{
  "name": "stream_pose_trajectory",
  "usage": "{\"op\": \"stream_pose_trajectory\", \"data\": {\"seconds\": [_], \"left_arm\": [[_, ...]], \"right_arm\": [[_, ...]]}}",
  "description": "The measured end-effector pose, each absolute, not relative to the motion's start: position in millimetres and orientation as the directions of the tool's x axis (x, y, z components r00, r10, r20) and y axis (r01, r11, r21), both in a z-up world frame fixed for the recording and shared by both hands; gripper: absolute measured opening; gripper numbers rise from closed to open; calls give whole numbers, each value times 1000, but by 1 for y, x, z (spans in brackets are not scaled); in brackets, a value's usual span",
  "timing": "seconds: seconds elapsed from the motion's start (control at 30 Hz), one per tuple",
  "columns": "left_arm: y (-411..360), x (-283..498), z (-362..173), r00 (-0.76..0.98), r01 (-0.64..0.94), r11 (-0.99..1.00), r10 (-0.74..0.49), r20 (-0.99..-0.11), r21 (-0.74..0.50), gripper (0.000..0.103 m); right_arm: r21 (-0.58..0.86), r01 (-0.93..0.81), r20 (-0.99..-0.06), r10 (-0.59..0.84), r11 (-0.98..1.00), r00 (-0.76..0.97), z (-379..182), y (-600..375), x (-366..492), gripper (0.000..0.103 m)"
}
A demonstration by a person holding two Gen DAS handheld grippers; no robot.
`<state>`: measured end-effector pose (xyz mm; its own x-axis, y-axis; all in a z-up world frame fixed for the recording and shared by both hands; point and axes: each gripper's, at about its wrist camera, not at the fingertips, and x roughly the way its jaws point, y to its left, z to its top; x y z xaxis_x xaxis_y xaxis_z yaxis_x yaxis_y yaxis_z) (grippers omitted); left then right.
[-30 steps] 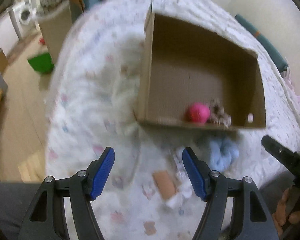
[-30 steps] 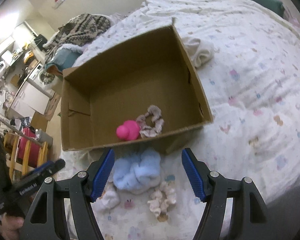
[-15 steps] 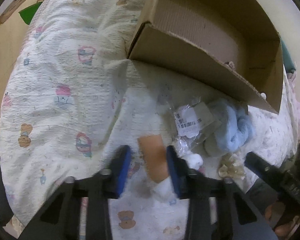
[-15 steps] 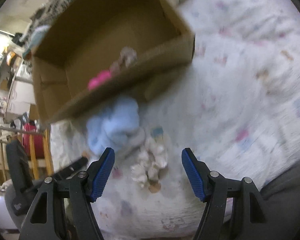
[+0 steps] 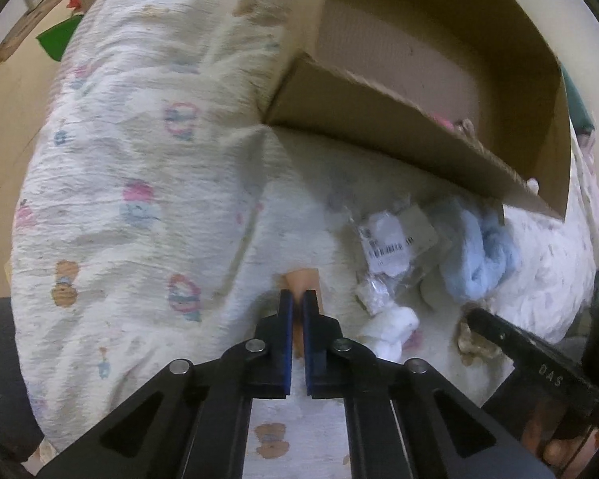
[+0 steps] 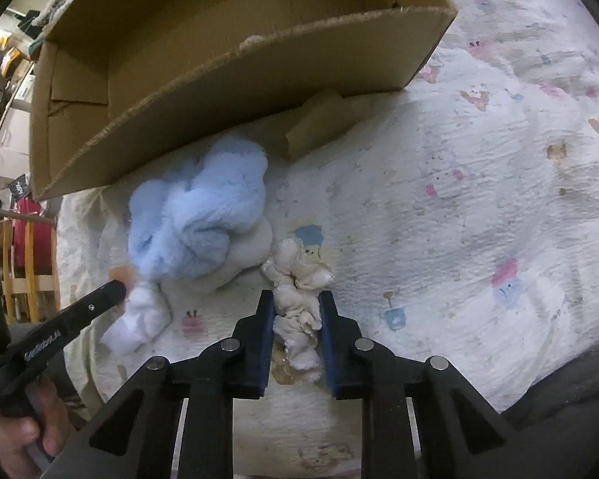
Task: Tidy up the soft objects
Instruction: 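Grasp the tan cylinder with the left tool while the right tool grasps the white lace scrunchie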
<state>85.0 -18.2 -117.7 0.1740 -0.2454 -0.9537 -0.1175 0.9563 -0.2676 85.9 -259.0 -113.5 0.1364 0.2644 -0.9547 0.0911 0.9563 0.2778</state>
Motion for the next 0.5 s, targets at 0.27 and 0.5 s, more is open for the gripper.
{"op": "stream_pose_trajectory", "data": {"seconds": [0.27,0.5], "left_arm": [[-4,79,-96,239,-143,954,-224,-945,-263,4],[8,53,-52,338,-118,944,-253,-907,-307,4]], "right_arm": [[353,113,-923,326,929,205,-89,-285,79,22],[442,60,-854,399,895,333,-44,-290,68,22]]}}
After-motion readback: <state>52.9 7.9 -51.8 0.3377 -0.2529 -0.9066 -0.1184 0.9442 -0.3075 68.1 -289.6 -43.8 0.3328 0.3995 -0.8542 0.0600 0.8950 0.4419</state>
